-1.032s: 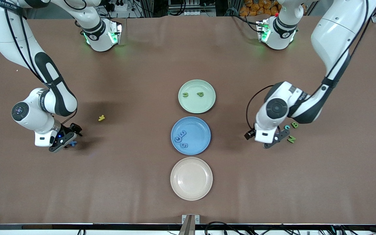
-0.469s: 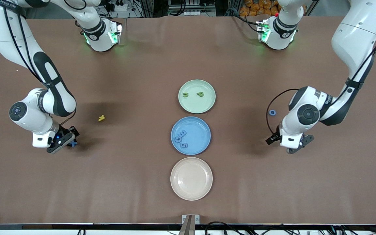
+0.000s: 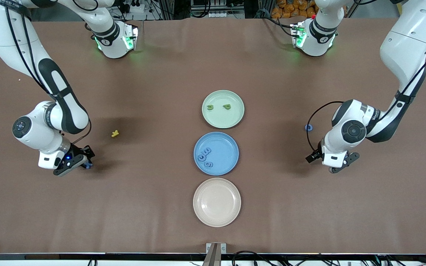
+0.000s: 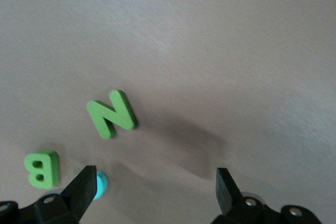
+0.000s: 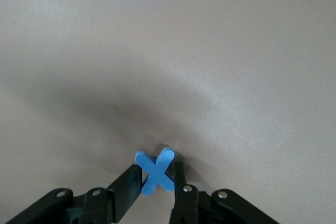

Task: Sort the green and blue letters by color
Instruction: 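Carry the x to the blue plate while the left gripper grasps green N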

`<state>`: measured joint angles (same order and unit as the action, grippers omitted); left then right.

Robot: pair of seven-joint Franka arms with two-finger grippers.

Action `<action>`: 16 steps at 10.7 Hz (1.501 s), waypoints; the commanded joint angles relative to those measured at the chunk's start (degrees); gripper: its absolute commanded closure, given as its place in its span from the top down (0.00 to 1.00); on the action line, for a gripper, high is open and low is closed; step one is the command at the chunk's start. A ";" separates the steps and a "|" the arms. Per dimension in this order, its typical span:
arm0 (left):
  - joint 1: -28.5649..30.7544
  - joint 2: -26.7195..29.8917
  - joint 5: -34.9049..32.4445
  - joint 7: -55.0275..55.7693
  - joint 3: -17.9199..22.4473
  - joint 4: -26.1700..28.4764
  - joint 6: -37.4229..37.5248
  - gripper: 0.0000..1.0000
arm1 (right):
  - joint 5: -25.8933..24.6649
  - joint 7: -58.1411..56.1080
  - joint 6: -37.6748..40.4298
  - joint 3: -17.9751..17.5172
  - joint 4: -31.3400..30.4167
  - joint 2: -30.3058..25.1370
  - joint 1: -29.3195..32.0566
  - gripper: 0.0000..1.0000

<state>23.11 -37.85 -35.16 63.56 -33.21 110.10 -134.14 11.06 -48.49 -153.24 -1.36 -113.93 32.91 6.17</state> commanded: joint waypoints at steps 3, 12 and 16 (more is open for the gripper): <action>6.33 -0.29 -5.97 -0.10 -0.63 4.24 -8.77 1.00 | 1.51 14.88 6.79 -0.74 5.02 -1.09 -5.01 0.19; 8.71 -0.90 -6.06 1.39 -0.63 3.89 -12.89 1.00 | 1.59 65.50 8.92 -0.66 13.89 -0.22 -29.26 0.19; 8.36 -2.31 -6.06 7.62 -0.54 3.54 -12.99 1.00 | 1.24 77.38 8.57 -0.57 22.50 6.53 -38.41 0.20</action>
<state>31.25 -39.13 -39.31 66.56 -33.34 113.77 -146.19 11.75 23.52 -145.12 -2.57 -98.46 33.97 -28.63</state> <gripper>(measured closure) 0.000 0.683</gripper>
